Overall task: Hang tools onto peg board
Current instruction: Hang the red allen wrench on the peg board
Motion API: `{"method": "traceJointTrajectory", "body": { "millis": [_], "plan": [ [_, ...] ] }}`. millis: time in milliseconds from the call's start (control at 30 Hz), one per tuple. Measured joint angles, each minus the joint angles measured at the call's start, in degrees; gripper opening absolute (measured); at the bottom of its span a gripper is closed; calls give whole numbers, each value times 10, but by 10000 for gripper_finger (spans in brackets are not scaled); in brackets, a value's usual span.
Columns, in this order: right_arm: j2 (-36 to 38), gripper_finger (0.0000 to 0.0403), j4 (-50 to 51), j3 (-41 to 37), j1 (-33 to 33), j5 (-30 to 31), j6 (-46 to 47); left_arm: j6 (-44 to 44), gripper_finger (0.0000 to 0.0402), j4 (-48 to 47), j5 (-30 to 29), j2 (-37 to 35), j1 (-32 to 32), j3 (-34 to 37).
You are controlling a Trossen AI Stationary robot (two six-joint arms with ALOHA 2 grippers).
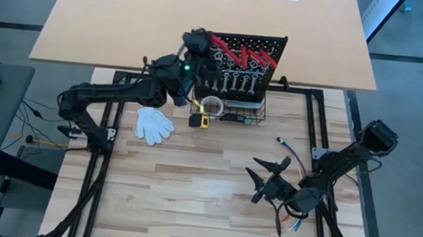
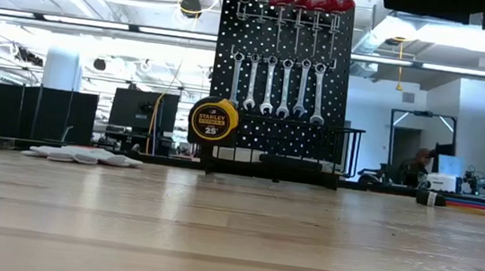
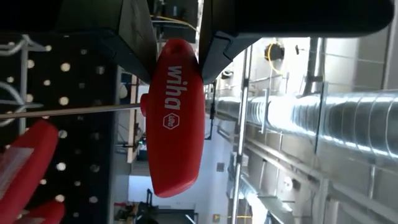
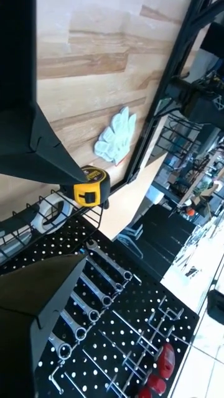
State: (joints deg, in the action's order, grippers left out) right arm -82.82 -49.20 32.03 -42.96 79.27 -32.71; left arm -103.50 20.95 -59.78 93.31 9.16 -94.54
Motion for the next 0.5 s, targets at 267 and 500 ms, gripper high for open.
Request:
{"method": "traceJointTrajectory", "body": {
  "millis": [267, 500],
  "plan": [
    [0, 203, 8, 0, 0, 0, 10, -2, 85, -4, -2, 17, 6, 0],
    [0, 203, 9, 0, 0, 0, 13, -2, 85, -3, -3, 17, 7, 0]
  ]
}}
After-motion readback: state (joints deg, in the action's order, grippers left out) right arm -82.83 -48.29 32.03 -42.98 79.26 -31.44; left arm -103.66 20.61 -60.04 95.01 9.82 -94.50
